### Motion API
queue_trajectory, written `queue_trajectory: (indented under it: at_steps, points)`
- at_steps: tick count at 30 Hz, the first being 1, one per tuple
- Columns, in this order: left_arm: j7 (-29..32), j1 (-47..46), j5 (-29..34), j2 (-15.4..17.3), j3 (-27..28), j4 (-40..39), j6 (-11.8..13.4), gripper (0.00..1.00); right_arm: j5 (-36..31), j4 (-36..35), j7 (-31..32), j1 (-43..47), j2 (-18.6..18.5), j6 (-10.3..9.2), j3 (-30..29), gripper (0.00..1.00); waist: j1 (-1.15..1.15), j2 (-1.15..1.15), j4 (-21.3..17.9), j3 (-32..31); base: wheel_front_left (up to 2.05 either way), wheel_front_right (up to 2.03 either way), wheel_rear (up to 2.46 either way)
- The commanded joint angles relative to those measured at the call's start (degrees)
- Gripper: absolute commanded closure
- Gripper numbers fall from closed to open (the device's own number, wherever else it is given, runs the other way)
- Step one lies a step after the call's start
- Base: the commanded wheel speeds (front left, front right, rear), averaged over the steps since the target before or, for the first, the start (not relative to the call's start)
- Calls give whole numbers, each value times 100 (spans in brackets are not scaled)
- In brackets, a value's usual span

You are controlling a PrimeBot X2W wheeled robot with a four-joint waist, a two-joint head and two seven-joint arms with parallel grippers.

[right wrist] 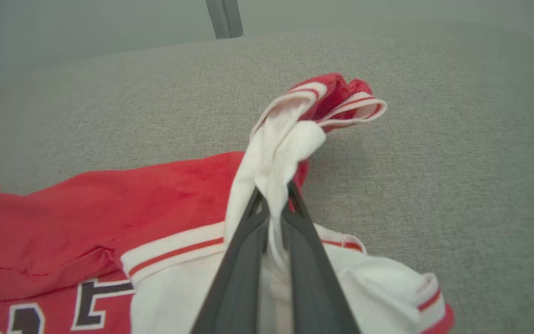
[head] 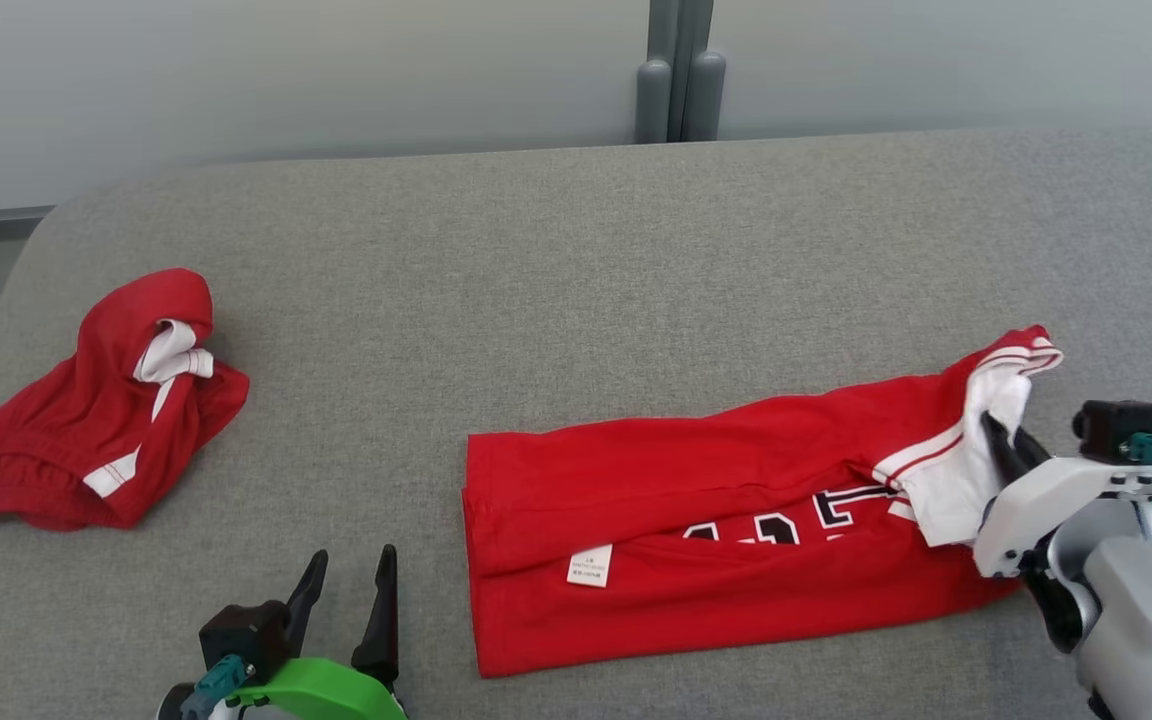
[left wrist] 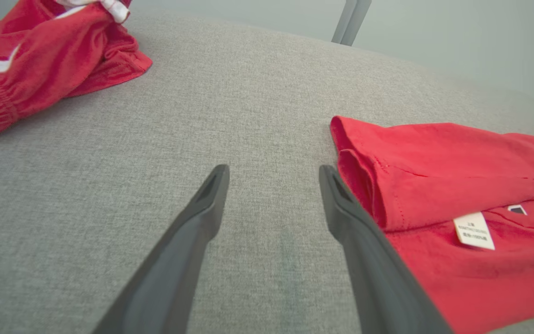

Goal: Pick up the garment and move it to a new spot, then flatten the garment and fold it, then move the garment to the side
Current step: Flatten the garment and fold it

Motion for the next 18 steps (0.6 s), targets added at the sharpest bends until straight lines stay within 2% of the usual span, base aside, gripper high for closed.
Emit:
queue_trajectory:
  at_steps: [1, 12, 18]
  points:
    - [0, -28, -24, 5, 4, -29, -13, 0, -7, -152, -12, 101, 50, -10, 113, 100, 0, 0, -19, -33, 0, 0, 0]
    - [0, 121, -156, 7, -153, -12, -13, 0, 261, -1973, 590, 616, 414, -8, 1580, 100, 0, 0, 72, -267, 0, 0, 0]
    - [0, 161, -237, 7, -262, -3, -13, 0, 237, -2335, 829, 586, 581, -8, 2038, 100, 0, 0, 314, -304, 0, 0, 0]
